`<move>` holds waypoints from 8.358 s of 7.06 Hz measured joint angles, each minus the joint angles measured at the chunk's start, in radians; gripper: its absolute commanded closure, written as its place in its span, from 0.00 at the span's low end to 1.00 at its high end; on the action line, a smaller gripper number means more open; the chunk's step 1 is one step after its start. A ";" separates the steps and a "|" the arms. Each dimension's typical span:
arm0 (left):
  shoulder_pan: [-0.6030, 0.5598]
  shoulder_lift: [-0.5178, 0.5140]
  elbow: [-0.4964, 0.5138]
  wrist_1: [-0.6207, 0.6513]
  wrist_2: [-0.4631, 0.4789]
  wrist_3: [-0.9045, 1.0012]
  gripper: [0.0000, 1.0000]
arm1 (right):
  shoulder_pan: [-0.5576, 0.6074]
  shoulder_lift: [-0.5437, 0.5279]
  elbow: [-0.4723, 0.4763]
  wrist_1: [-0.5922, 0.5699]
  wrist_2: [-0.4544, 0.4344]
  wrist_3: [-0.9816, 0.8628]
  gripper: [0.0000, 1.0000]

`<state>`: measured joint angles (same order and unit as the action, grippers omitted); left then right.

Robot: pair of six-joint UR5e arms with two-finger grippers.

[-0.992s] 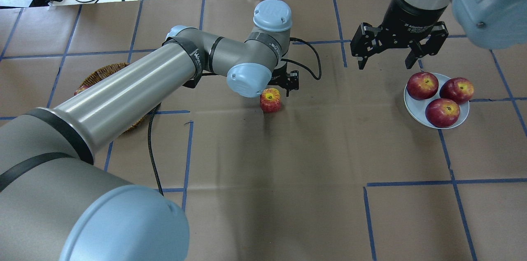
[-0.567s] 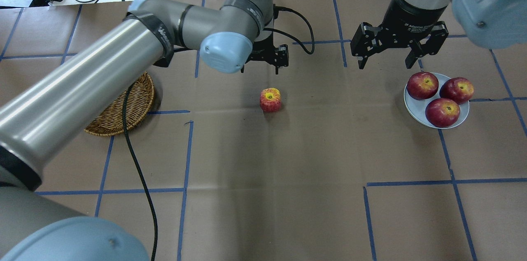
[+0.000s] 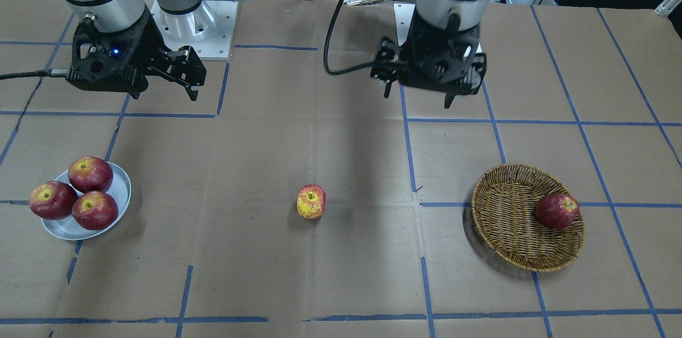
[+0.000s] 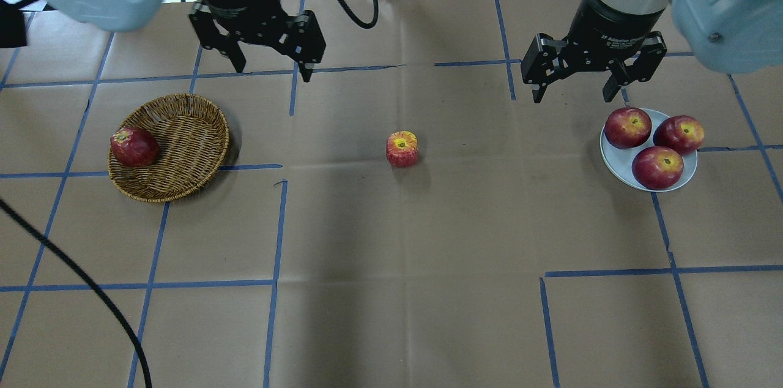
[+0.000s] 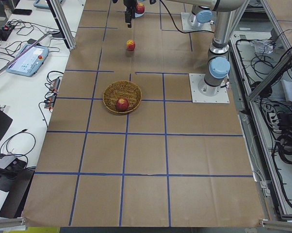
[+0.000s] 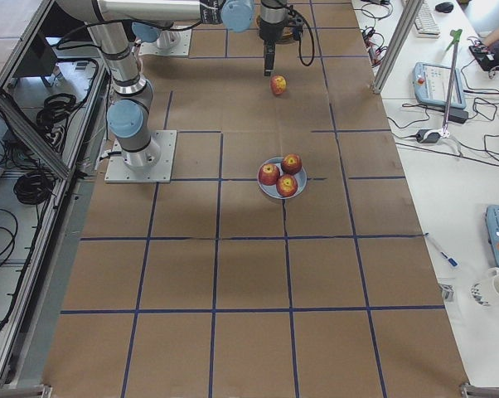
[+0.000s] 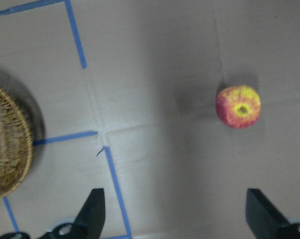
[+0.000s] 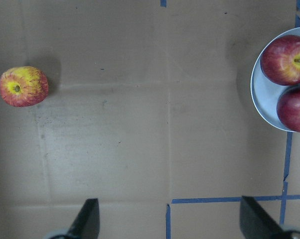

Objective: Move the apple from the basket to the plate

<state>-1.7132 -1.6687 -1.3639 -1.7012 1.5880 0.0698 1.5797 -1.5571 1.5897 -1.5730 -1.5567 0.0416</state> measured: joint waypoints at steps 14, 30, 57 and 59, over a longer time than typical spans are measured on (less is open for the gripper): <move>0.129 0.250 -0.234 -0.010 0.004 0.034 0.01 | 0.353 0.498 -0.168 -0.426 -0.005 0.469 0.00; 0.130 0.254 -0.240 0.002 0.006 0.033 0.01 | 0.081 0.325 -0.115 -0.231 -0.005 0.121 0.51; 0.130 0.251 -0.244 0.045 0.004 0.031 0.01 | -0.032 0.033 -0.042 0.045 0.001 -0.111 0.00; 0.130 0.251 -0.248 0.050 0.006 0.033 0.01 | -0.016 0.002 -0.031 0.064 -0.002 -0.070 0.00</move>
<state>-1.5831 -1.4177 -1.6115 -1.6512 1.5942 0.1029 1.5640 -1.5550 1.5586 -1.5088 -1.5582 -0.0283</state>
